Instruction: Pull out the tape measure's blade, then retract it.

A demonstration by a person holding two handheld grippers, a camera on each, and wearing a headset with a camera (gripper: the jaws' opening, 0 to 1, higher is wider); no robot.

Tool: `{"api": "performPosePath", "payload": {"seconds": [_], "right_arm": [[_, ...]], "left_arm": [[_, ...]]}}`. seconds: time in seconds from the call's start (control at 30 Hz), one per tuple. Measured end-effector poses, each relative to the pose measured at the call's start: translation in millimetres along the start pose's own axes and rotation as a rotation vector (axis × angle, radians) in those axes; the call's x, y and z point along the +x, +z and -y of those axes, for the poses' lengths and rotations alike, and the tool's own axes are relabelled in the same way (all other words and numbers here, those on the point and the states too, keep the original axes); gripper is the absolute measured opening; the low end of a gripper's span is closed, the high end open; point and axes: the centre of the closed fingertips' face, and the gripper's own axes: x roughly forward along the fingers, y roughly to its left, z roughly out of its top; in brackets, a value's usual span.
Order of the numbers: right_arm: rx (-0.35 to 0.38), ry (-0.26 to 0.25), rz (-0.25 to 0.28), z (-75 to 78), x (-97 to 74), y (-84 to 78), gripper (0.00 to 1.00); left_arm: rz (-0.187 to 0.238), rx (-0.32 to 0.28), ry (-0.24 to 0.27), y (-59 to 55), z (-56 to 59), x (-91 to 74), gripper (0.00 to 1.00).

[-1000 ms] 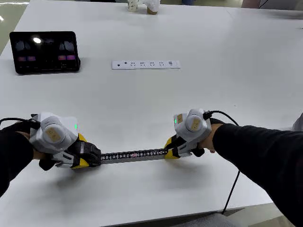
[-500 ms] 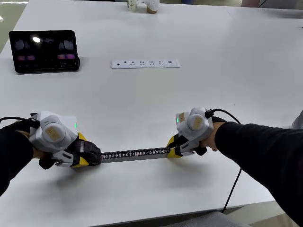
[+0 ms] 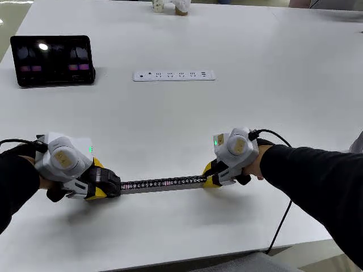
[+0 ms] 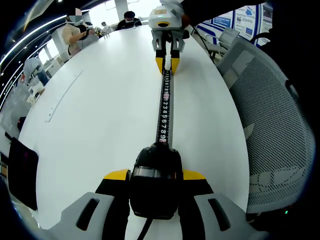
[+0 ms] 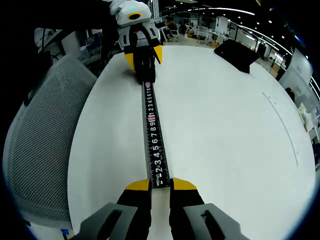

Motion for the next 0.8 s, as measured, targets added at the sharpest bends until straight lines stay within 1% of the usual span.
{"api": "performPosePath", "payload": {"seconds": [0.37, 0.8], "right_arm": [[0.003, -0.002, -0.005, 0.4, -3.1, -4.7, 0.1], [0.003, 0.003, -0.004, 0.3, -3.9, -5.6, 0.09]], "left_arm": [[-0.001, 0.0, 0.001, 0.1, 0.3, 0.2, 0.31], [-0.001, -0.001, 0.001, -0.3, 0.1, 0.2, 0.31]]}}
